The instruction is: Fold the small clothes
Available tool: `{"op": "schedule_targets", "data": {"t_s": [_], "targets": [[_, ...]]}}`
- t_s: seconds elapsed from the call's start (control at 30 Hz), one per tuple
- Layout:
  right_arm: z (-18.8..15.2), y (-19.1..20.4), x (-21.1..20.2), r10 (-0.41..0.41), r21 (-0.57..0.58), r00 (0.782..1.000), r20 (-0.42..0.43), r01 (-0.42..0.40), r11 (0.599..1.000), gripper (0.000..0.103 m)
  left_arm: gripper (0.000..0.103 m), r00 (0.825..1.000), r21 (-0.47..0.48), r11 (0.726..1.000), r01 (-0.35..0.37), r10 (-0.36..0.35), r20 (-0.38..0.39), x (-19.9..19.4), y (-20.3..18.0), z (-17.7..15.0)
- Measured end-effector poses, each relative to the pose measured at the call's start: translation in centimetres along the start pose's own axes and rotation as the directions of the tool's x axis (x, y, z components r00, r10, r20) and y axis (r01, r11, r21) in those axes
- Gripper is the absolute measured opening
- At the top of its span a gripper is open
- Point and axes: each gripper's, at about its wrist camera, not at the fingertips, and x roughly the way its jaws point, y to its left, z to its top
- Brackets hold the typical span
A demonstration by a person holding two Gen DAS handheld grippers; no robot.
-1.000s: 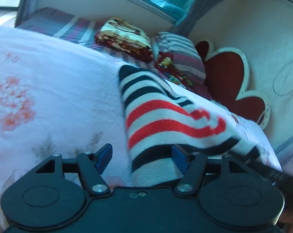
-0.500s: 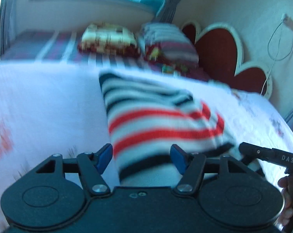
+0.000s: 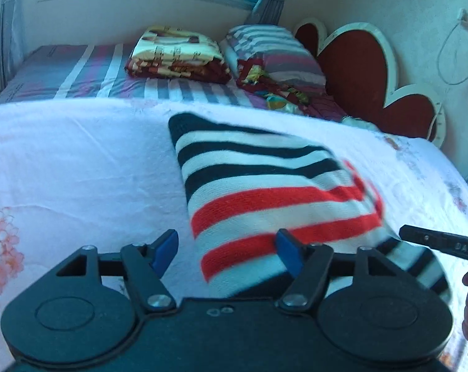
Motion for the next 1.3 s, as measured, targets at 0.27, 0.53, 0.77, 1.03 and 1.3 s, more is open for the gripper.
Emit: {"op": "schedule_targets", "data": {"t_s": [0.27,0.53,0.77,1.03,1.3], "targets": [[-2.9,1.1,-5.4,0.077,0.038,0.997,0.008,-0.077,0.996,0.001,0.067,0.998,0.011,0.999,0.044,-0.044,0.054,-6.2,-2.5,-6.4],[-3.4,1.1,-6.7,0.055,0.107,0.997,0.057,-0.061,0.992,0.001,0.070,0.999,-0.081,0.996,0.025,-0.023,0.025,-6.3,-1.8,-9.0],[-3.6,2.6,-7.6,0.013,0.052,0.994,0.105,-0.019,0.998,0.053,0.067,0.999,-0.120,0.993,0.019,-0.015,0.029,-6.6,-1.3,-9.0],[-3.8,2.5,-6.7,0.064,0.058,0.996,0.067,-0.068,0.996,0.030,0.066,0.997,-0.131,0.991,0.041,-0.032,0.067,-7.3,-1.1,-8.5],[-7.3,-1.0,-3.9,0.131,0.318,0.990,-0.045,-0.110,0.942,0.005,0.069,1.000,-0.120,0.993,-0.021,0.020,-0.011,-5.4,-0.6,-8.7]]}}
